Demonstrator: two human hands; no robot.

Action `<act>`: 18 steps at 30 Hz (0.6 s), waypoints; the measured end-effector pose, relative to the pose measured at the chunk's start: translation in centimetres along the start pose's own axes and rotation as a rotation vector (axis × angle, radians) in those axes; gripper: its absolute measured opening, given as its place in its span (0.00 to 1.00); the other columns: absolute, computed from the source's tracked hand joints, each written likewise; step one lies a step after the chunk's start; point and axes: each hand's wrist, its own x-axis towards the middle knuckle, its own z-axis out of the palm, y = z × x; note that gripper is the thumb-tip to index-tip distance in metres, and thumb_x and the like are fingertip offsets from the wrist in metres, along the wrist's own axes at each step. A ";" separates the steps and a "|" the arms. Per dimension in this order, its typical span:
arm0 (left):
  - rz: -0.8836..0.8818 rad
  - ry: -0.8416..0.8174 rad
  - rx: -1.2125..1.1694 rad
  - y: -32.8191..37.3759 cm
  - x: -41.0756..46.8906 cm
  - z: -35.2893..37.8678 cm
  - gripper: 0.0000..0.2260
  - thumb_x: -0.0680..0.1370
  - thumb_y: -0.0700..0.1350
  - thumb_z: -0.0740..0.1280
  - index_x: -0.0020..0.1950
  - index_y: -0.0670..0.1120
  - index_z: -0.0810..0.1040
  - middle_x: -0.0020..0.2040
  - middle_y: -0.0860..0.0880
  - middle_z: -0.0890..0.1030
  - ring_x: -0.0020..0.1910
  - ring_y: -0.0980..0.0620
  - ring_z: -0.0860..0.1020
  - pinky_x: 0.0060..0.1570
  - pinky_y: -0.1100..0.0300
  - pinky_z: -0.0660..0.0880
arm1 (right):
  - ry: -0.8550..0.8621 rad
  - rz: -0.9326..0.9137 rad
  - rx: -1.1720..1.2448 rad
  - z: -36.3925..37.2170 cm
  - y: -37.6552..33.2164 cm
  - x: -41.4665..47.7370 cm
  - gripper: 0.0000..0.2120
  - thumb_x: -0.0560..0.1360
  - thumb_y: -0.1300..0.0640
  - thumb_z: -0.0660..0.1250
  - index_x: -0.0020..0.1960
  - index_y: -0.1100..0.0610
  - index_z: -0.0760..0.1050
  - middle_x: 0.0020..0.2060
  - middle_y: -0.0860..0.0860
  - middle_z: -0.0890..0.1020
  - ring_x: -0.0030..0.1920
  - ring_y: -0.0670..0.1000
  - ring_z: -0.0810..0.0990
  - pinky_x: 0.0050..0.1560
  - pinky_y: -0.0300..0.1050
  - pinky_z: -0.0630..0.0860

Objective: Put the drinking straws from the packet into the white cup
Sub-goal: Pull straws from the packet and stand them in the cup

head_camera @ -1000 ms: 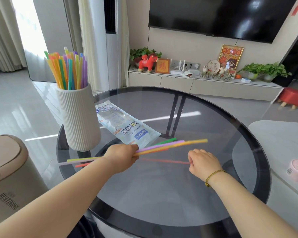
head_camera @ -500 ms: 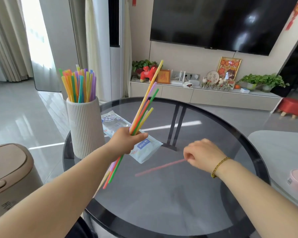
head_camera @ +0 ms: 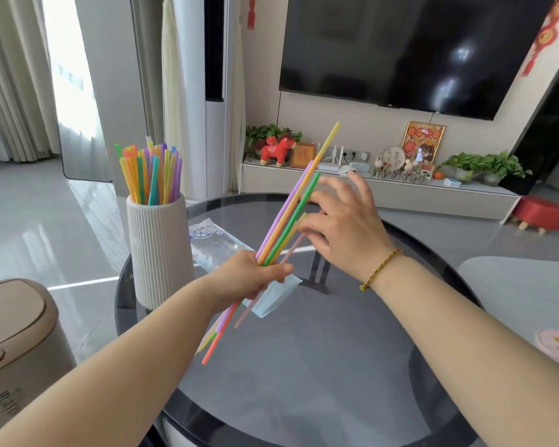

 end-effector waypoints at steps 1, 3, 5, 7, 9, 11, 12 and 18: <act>0.004 -0.002 -0.027 -0.1 0.0 0.0 0.16 0.73 0.49 0.67 0.28 0.47 0.68 0.21 0.54 0.64 0.19 0.58 0.61 0.22 0.68 0.61 | 0.049 0.043 -0.006 0.4 -0.2 -0.1 0.10 0.60 0.63 0.74 0.41 0.56 0.82 0.50 0.59 0.83 0.56 0.64 0.79 0.58 0.69 0.67; 0.015 -0.031 -0.113 -0.2 0.1 -0.1 0.18 0.75 0.50 0.64 0.29 0.48 0.62 0.20 0.56 0.62 0.19 0.57 0.58 0.21 0.68 0.57 | 0.180 0.234 0.134 1.2 -0.7 -0.4 0.20 0.63 0.65 0.69 0.55 0.61 0.78 0.62 0.65 0.74 0.64 0.65 0.71 0.65 0.59 0.65; 0.046 -0.042 -0.164 -0.1 0.1 -0.1 0.18 0.76 0.50 0.62 0.29 0.48 0.61 0.22 0.54 0.61 0.21 0.57 0.58 0.22 0.68 0.57 | 0.249 0.631 0.642 1.0 -1.5 -0.1 0.26 0.70 0.63 0.64 0.67 0.62 0.65 0.71 0.63 0.62 0.70 0.57 0.62 0.71 0.50 0.59; 0.100 -0.025 -0.165 0.1 0.1 0.1 0.17 0.76 0.49 0.62 0.28 0.47 0.67 0.24 0.52 0.68 0.21 0.57 0.66 0.22 0.69 0.64 | 0.159 1.008 1.294 0.4 -2.4 1.0 0.31 0.74 0.58 0.64 0.72 0.59 0.53 0.72 0.57 0.60 0.68 0.50 0.64 0.69 0.47 0.62; 0.143 -0.060 -0.179 0.4 0.1 0.5 0.15 0.77 0.46 0.61 0.30 0.45 0.72 0.25 0.52 0.75 0.23 0.58 0.73 0.23 0.68 0.68 | 0.040 1.113 1.636 1.1 -2.5 1.9 0.32 0.74 0.57 0.64 0.72 0.59 0.52 0.65 0.57 0.70 0.61 0.52 0.73 0.66 0.51 0.68; 0.170 -0.134 -0.193 0.6 0.0 0.9 0.14 0.77 0.43 0.61 0.32 0.45 0.73 0.23 0.53 0.77 0.22 0.58 0.74 0.23 0.68 0.70 | -0.004 1.037 1.746 1.5 -2.5 2.6 0.27 0.74 0.61 0.65 0.69 0.59 0.57 0.49 0.55 0.79 0.47 0.52 0.80 0.53 0.50 0.78; 0.178 -0.160 -0.192 0.6 0.0 1.1 0.13 0.77 0.42 0.61 0.33 0.46 0.74 0.22 0.54 0.76 0.20 0.58 0.73 0.23 0.68 0.70 | -0.022 0.984 1.756 1.6 -2.5 2.9 0.22 0.73 0.63 0.64 0.64 0.58 0.61 0.42 0.52 0.81 0.39 0.50 0.82 0.44 0.46 0.80; 0.190 -0.180 -0.270 -0.2 0.4 1.0 0.14 0.75 0.37 0.64 0.30 0.49 0.74 0.18 0.55 0.68 0.18 0.60 0.65 0.22 0.70 0.65 | -0.153 0.882 1.796 2.4 -3.7 3.4 0.10 0.73 0.68 0.62 0.39 0.54 0.73 0.18 0.46 0.76 0.21 0.43 0.75 0.29 0.36 0.77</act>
